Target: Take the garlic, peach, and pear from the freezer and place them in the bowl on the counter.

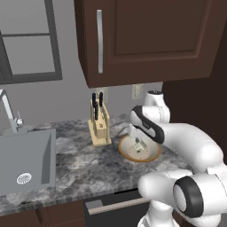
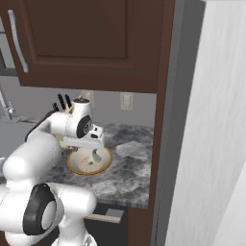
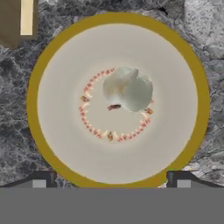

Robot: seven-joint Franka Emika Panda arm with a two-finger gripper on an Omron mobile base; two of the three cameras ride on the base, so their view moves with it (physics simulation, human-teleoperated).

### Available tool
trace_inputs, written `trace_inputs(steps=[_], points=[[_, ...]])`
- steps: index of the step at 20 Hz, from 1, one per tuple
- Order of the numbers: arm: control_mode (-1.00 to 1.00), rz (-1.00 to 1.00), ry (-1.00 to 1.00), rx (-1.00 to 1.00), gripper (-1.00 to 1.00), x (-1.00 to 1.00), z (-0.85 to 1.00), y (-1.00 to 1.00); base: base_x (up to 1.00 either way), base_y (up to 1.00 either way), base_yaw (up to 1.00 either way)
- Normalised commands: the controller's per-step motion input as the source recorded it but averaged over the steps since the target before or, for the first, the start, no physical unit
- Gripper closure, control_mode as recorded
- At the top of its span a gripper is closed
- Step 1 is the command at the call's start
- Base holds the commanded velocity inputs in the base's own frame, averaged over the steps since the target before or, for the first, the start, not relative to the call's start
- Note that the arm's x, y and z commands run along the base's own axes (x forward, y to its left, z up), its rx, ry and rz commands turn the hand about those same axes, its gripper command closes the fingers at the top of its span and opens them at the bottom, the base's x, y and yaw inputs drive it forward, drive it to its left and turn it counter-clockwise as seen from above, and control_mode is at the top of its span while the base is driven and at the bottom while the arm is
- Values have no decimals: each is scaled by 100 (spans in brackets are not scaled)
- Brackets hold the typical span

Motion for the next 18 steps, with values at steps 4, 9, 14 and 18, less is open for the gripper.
trace_inputs(steps=[4,9,14,18], points=[[-100,0,-7,0,-100,-67,44,0,0,0,0],[-100,0,-10,0,-100,-64,49,0,0,0,0],[-100,0,-9,0,-100,-59,54,0,0,0,0],[-100,0,-9,0,-100,-48,52,0,0,0,0]])
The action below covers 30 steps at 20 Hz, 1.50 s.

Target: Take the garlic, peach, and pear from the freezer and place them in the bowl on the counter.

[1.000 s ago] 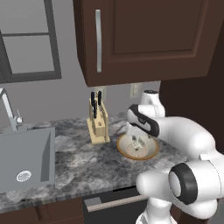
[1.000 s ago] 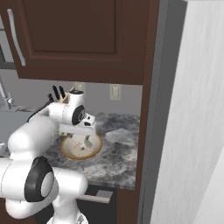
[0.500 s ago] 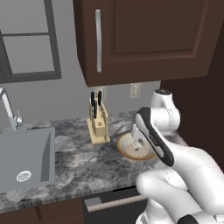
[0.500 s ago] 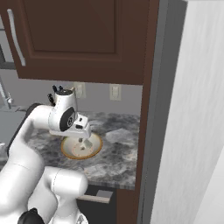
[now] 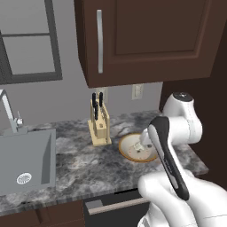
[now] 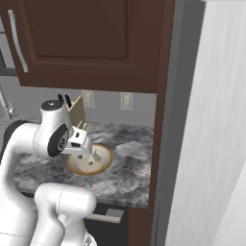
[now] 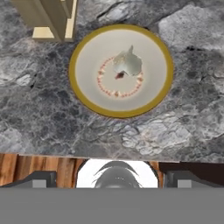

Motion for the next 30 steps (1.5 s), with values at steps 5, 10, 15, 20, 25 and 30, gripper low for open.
trace_inputs(steps=[5,10,15,20,25,30], points=[[-100,0,-10,0,-100,-39,47,0,0,0,0],[-100,0,-3,0,-100,-25,43,0,0,0,0],[-100,0,0,0,-100,-13,46,0,0,0,0],[-100,0,0,0,-100,-23,25,0,0,0,0],[100,0,0,0,-100,-22,3,0,-7,0,0],[100,0,0,0,-100,0,0,0,-84,0,0]])
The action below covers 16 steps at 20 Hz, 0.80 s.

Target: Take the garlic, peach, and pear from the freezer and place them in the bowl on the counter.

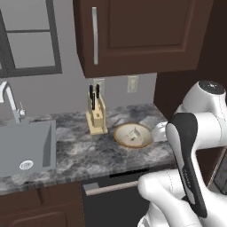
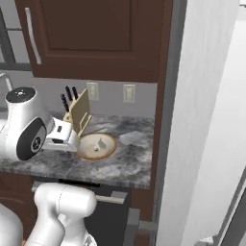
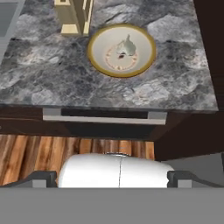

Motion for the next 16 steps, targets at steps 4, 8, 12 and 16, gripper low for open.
trace_inputs(steps=[4,8,12,16], points=[[100,0,0,0,-100,0,0,0,-100,1,0],[100,0,0,0,-100,0,0,0,-100,0,0],[100,0,0,0,-100,0,0,0,-100,0,0],[100,0,0,0,-100,0,0,0,-79,-27,-9]])
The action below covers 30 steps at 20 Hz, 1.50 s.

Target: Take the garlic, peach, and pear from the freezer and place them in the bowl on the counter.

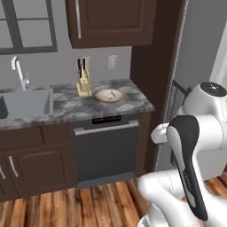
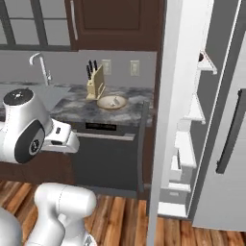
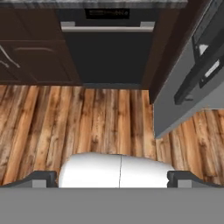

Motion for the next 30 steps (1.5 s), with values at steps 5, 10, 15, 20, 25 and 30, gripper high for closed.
trace_inputs(steps=[5,10,15,20,25,30], points=[[100,0,0,0,-100,0,0,0,-63,-66,-8],[100,0,0,0,-100,0,0,0,-8,-87,-7],[100,0,0,0,-100,0,0,0,10,-95,-1],[100,0,0,0,-100,0,0,0,31,-82,0],[100,0,0,0,-100,0,0,0,55,-61,0],[100,0,0,0,-100,0,0,0,88,-22,2]])
